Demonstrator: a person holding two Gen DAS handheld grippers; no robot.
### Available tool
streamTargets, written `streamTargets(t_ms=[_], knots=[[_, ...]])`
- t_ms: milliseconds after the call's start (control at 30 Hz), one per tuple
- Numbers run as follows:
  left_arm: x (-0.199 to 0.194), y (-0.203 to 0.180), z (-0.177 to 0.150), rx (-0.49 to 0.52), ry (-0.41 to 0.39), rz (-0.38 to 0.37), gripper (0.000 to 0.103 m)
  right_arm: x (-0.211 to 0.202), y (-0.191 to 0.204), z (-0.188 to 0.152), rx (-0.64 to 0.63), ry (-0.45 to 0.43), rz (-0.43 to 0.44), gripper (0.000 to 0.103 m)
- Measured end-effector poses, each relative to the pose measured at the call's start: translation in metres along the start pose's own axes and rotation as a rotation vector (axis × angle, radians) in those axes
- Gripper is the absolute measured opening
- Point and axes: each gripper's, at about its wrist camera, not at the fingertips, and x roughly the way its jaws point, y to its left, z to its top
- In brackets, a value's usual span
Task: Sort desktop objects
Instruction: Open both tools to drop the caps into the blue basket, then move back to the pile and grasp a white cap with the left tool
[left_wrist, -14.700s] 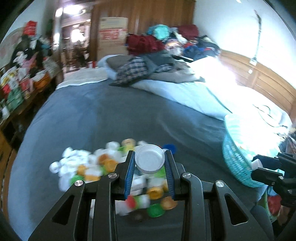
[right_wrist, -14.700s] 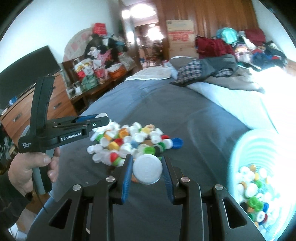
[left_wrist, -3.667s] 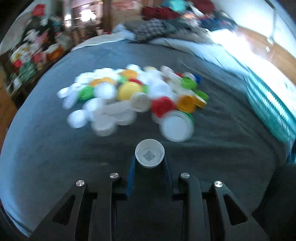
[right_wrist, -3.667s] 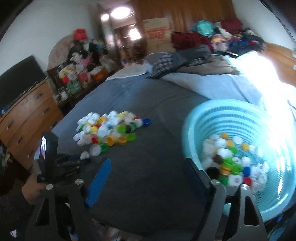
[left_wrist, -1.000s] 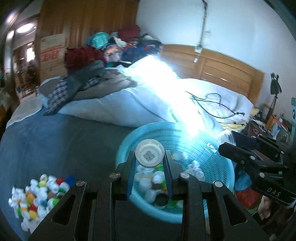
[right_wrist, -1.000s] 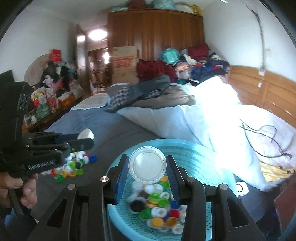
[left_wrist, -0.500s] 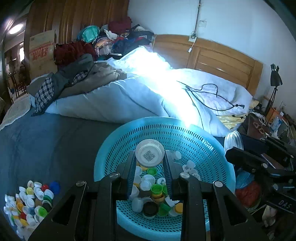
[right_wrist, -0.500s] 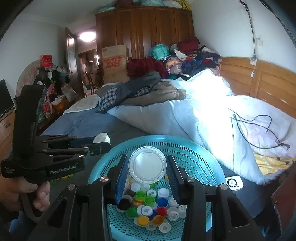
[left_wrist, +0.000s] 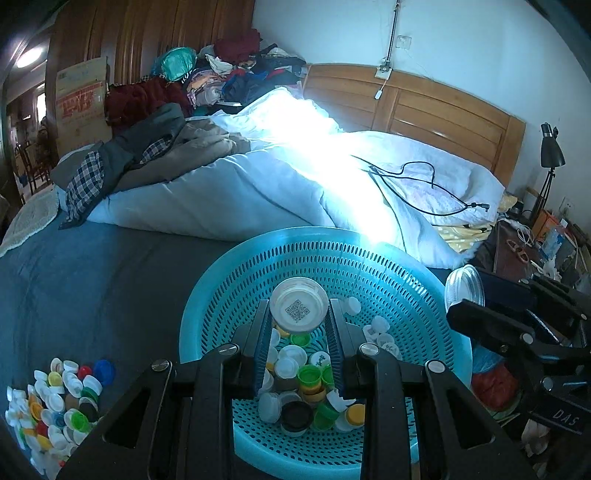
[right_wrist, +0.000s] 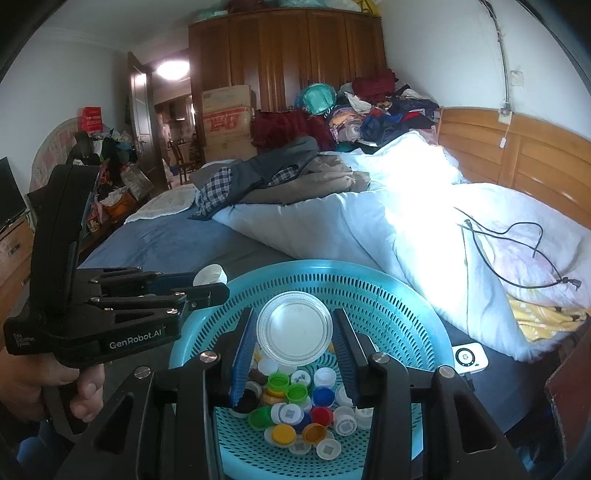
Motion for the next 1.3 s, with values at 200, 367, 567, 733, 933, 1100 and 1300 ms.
streamTargets(t_ms=[200, 367, 567, 733, 933, 1100, 1300], knots=[[0.002, -0.002, 0.002, 0.002, -0.001, -0.002, 0.024, 0.001, 0.001, 0.000, -0.003, -0.001, 0.001, 0.044], [0.002, -0.007, 0.003, 0.026, 0.000, 0.004, 0.040, 0.002, 0.001, 0.000, -0.007, 0.004, -0.008, 0.051], [-0.016, 0.004, -0.002, 0.006, -0.052, 0.034, 0.068, -0.008, 0.002, 0.000, 0.013, -0.036, -0.023, 0.077], [-0.045, 0.050, -0.045, -0.044, -0.050, 0.088, 0.068, -0.012, 0.014, -0.011, 0.020, -0.036, 0.008, 0.079], [-0.098, 0.165, -0.157, -0.235, 0.022, 0.273, 0.067, 0.007, 0.045, -0.059, 0.014, 0.079, 0.085, 0.081], [-0.134, 0.254, -0.245, -0.444, 0.106, 0.429, 0.047, 0.017, 0.071, -0.083, 0.007, 0.139, 0.142, 0.081], [-0.117, 0.282, -0.279, -0.499, 0.158, 0.438, 0.028, 0.027, 0.095, -0.088, -0.037, 0.180, 0.164, 0.081]])
